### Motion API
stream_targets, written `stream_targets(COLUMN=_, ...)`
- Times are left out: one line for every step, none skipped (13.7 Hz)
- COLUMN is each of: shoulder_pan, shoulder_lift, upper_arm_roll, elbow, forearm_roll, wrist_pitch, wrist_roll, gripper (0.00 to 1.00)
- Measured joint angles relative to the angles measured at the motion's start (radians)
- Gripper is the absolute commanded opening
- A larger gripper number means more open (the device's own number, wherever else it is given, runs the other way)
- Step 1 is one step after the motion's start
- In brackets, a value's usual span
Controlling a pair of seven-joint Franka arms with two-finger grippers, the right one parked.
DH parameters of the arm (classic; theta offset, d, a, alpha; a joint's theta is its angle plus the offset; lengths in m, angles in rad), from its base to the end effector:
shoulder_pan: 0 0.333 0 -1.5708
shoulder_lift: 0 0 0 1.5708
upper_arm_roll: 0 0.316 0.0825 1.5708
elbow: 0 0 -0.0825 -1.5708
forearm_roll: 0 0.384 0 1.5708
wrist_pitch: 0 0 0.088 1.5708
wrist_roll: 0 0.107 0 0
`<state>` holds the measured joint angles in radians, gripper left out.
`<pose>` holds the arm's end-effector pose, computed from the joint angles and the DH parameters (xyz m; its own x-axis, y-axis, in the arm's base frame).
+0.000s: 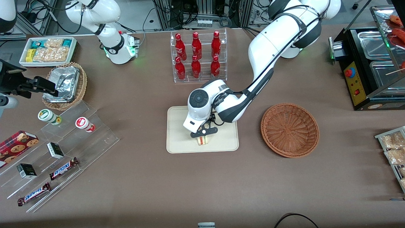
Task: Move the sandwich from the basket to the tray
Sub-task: 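Lower the sandwich onto the white tray with the left gripper, then open the left gripper and release the sandwich on the tray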
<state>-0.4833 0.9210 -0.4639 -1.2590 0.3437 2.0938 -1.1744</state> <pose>0.5211 -0.5400 0.2359 0.9747 0.2155 -0.0597 0.2177 -0.9755 0.0328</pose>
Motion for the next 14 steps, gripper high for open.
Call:
stream_targets(shoulder_pan=0.0, shoulder_lift=-0.007, upper_arm_roll=0.0, elbow=0.008, forearm_roll=0.0, wrist_pitch=-0.005, wrist_roll=0.0, gripper=1.0)
stream_targets(shoulder_pan=0.0, shoulder_lift=-0.018, upper_arm_roll=0.0, elbow=0.014, forearm_roll=0.0, wrist_pitch=-0.017, wrist_roll=0.0, gripper=1.0)
stream_targets(shoulder_pan=0.0, shoulder_lift=-0.033, upper_arm_roll=-0.001, elbow=0.018, forearm_roll=0.0, wrist_pitch=-0.033, wrist_roll=0.0, gripper=1.0)
stream_targets(shoulder_pan=0.0, shoulder_lift=-0.051, upper_arm_roll=-0.001, elbow=0.021, forearm_roll=0.0, wrist_pitch=-0.047, wrist_roll=0.0, gripper=1.0)
stream_targets(shoulder_pan=0.0, shoulder_lift=-0.072, upper_arm_roll=-0.002, elbow=0.022, forearm_roll=0.0, wrist_pitch=-0.062, wrist_roll=-0.001, gripper=1.0)
stream_targets(shoulder_pan=0.0, shoulder_lift=-0.095, upper_arm_roll=-0.003, elbow=0.023, forearm_roll=-0.001, wrist_pitch=-0.081, wrist_roll=-0.003, gripper=1.0)
stream_targets(shoulder_pan=0.0, shoulder_lift=-0.118, upper_arm_roll=-0.004, elbow=0.024, forearm_roll=-0.001, wrist_pitch=-0.102, wrist_roll=-0.004, gripper=1.0)
stream_targets(shoulder_pan=0.0, shoulder_lift=-0.141, upper_arm_roll=-0.004, elbow=0.025, forearm_roll=-0.001, wrist_pitch=-0.118, wrist_roll=-0.005, gripper=1.0)
stream_targets(shoulder_pan=0.001, shoulder_lift=-0.163, upper_arm_roll=-0.004, elbow=0.026, forearm_roll=-0.001, wrist_pitch=-0.13, wrist_roll=-0.005, gripper=1.0)
stream_targets(shoulder_pan=0.001, shoulder_lift=-0.181, upper_arm_roll=-0.004, elbow=0.029, forearm_roll=-0.001, wrist_pitch=-0.133, wrist_roll=-0.005, gripper=1.0)
stream_targets(shoulder_pan=0.002, shoulder_lift=-0.193, upper_arm_roll=-0.003, elbow=0.039, forearm_roll=-0.001, wrist_pitch=-0.133, wrist_roll=-0.005, gripper=1.0)
stream_targets(shoulder_pan=0.002, shoulder_lift=-0.198, upper_arm_roll=-0.001, elbow=0.049, forearm_roll=-0.001, wrist_pitch=-0.133, wrist_roll=-0.005, gripper=1.0)
stream_targets(shoulder_pan=0.004, shoulder_lift=-0.2, upper_arm_roll=0.002, elbow=0.057, forearm_roll=-0.001, wrist_pitch=-0.135, wrist_roll=-0.005, gripper=1.0)
stream_targets(shoulder_pan=0.005, shoulder_lift=-0.2, upper_arm_roll=0.003, elbow=0.06, forearm_roll=-0.001, wrist_pitch=-0.141, wrist_roll=-0.005, gripper=1.0)
